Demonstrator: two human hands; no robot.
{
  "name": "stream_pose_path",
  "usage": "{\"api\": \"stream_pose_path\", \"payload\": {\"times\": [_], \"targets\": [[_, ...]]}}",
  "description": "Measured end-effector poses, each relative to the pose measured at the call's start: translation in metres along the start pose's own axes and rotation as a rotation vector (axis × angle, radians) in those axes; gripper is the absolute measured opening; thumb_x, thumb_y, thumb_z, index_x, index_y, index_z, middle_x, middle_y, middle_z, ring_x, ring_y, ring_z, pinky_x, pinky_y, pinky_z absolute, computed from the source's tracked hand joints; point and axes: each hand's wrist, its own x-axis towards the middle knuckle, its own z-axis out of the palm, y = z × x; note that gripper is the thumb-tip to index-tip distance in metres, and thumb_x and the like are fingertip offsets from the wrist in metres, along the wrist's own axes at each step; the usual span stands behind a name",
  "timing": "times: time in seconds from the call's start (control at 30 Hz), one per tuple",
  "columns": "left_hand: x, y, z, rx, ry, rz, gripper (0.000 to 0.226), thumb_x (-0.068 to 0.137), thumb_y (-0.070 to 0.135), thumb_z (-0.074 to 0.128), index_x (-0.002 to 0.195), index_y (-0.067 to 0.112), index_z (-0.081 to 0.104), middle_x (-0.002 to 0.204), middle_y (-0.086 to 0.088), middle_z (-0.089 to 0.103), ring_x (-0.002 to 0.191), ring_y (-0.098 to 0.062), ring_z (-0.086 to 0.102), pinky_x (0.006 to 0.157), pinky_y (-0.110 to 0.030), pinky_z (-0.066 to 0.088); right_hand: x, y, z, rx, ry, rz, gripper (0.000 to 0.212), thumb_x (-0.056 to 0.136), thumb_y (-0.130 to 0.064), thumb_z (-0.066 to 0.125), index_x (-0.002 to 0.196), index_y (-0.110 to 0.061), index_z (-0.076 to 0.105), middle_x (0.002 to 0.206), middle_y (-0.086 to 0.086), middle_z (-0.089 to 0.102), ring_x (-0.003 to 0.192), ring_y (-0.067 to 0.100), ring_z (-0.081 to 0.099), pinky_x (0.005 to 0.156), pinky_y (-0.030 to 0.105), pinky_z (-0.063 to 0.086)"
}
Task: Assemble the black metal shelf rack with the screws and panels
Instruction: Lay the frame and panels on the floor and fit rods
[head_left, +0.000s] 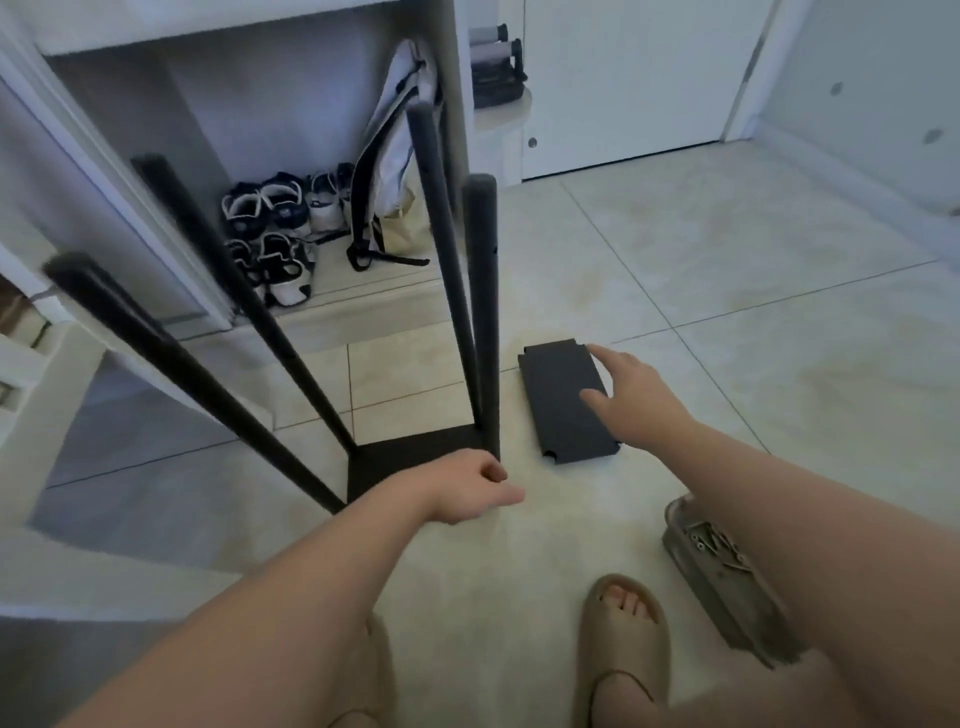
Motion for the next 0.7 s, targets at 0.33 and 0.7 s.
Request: {"api": "stream_pose_path", "payload": {"times": [0.33, 0.7], "targets": [[0.202, 0.03, 0.058, -0.299, 0.176, -0.035, 0.073, 0.09, 0.051, 0.065, 0.15, 0.022, 0.034, 0.142, -0.001, 0.049, 0.118, -0.017, 0.052, 0.098, -0.034, 0.044, 0.112, 0.102, 0.061, -0.065, -0.141, 0.067, 0.069, 0.103, -0.035, 0.053, 0.162, -0.03, 0.018, 0.164, 0.0, 0.028, 0.146, 0.028, 0.031, 0.11, 0.049, 0.044], [0.362, 0.01, 0.106, -0.514, 0.465, -0.233, 0.068, 0.089, 0.034, 0.071, 0.144, 0.011, 0.04, 0.142, -0.007, 0.052, 0.125, -0.03, 0.055, 0.105, -0.045, 0.047, 0.184, 0.211, 0.143, 0.089, -0.225, 0.275, 0.068, 0.102, -0.032, 0.056, 0.161, -0.02, 0.023, 0.16, 0.004, 0.037, 0.142, 0.03, 0.041, 0.113, 0.04, 0.038]]}}
